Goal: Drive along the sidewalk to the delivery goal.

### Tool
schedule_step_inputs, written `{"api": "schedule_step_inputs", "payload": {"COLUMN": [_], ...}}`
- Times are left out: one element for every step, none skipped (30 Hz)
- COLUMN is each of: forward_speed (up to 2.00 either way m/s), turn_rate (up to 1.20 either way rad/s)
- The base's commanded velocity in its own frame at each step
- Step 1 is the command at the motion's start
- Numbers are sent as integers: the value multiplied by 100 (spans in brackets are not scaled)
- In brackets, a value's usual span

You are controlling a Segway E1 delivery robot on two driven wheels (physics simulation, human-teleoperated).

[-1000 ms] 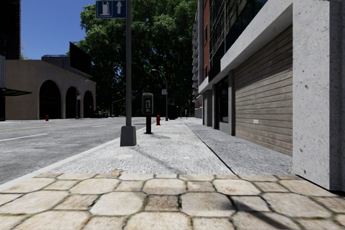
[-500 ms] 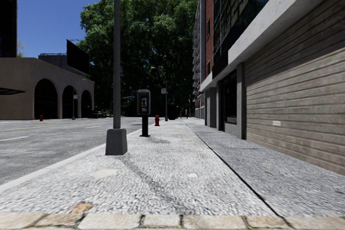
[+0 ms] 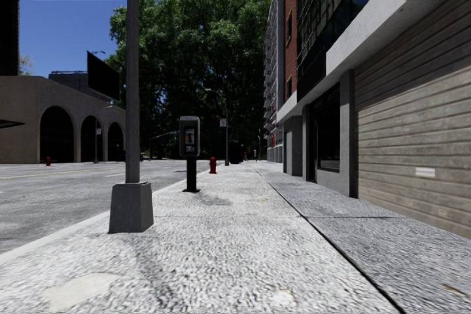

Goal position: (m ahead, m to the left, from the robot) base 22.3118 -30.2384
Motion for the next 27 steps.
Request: {"api": "schedule_step_inputs", "payload": {"forward_speed": [200, 200, 200, 200, 200, 200, 200, 200, 200, 200, 200, 200, 200, 200, 200, 200, 200, 200, 200, 200, 200, 200, 200, 200, 200, 200, 200], "turn_rate": [0, 0, 0, 0, 0, 0, 0, 0, 0, 0, 0, 0, 0, 0, -6, -6, -8, -8, -9, -9, -13, -16, -17, -17, -17, -17, -17]}}
